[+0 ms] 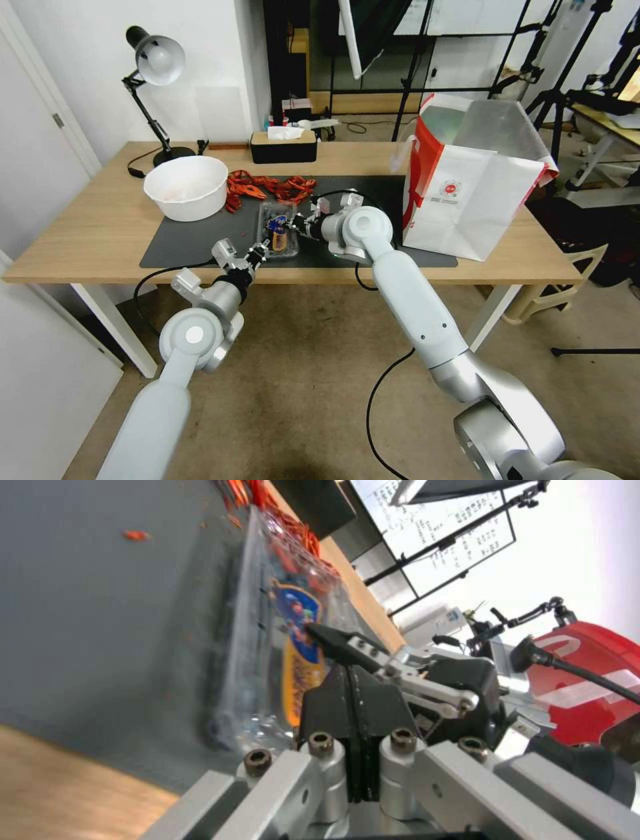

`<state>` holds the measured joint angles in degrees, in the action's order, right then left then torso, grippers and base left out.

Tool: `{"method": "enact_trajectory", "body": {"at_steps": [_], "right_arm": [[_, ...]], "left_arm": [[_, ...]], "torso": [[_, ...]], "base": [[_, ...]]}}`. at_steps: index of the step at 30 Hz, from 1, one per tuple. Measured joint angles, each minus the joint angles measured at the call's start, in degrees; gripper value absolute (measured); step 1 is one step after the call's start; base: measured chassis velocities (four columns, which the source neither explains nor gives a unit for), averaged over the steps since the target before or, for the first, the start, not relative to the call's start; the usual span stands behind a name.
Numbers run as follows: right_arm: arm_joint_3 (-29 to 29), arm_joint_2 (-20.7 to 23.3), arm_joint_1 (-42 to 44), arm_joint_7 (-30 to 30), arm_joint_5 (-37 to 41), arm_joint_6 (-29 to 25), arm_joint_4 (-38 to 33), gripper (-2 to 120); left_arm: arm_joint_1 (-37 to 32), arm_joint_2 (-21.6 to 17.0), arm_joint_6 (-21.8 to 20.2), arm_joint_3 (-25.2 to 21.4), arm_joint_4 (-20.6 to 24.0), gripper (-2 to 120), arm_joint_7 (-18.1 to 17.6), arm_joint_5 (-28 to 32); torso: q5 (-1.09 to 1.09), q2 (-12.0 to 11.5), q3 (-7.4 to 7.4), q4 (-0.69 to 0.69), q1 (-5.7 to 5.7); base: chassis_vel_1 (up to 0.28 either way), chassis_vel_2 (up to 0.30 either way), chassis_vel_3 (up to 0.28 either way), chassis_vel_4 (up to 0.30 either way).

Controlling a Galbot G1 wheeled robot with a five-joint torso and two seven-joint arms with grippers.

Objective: Close the takeout container lid, then place the container into the takeout bag.

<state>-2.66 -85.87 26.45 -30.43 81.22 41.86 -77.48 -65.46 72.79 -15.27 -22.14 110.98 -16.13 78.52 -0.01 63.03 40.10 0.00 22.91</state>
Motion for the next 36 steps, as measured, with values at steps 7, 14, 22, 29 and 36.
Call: {"method": "enact_trajectory", "body": {"at_steps": [7,14,22,29,36], "right_arm": [[-0.90,1.14,0.52,1.79,0.10,-0.53,-1.86,0],[-2.15,2.56,1.32,4.78,0.18,-2.25,-5.73,0],[-3.55,5.14,1.63,10.34,-2.43,-5.47,-10.56,0],[-5.27,8.12,1.23,17.50,-9.28,-11.08,-14.92,0],[-7.00,10.68,0.12,20.34,-17.92,-16.62,-17.93,0]], "left_arm": [[-6.23,-1.74,1.35,-2.91,3.91,0,3.04,-2.75],[-11.68,-2.38,4.26,-4.51,6.65,13,7.48,-11.62],[-18.14,-1.89,12.85,-6.44,6.72,41,14.43,-28.93],[-22.80,-0.99,23.82,-9.23,2.84,70,18.65,-47.00],[-23.89,0.14,27.16,-10.38,0.78,91,18.92,-52.00]], "torso": [[0.00,0.00,0.00,0.01,0.00],[0.01,0.00,0.00,0.00,0.00],[0.01,0.00,0.00,0.00,0.00],[0.01,0.00,0.00,0.01,0.00],[0.02,0.00,0.00,0.00,0.00]], "base": [[0.000,0.000,0.000,0.000],[0.000,0.000,0.000,0.000],[0.000,0.000,0.000,0.000],[0.000,0.000,0.000,0.000],[0.000,0.000,0.000,0.000]]}}
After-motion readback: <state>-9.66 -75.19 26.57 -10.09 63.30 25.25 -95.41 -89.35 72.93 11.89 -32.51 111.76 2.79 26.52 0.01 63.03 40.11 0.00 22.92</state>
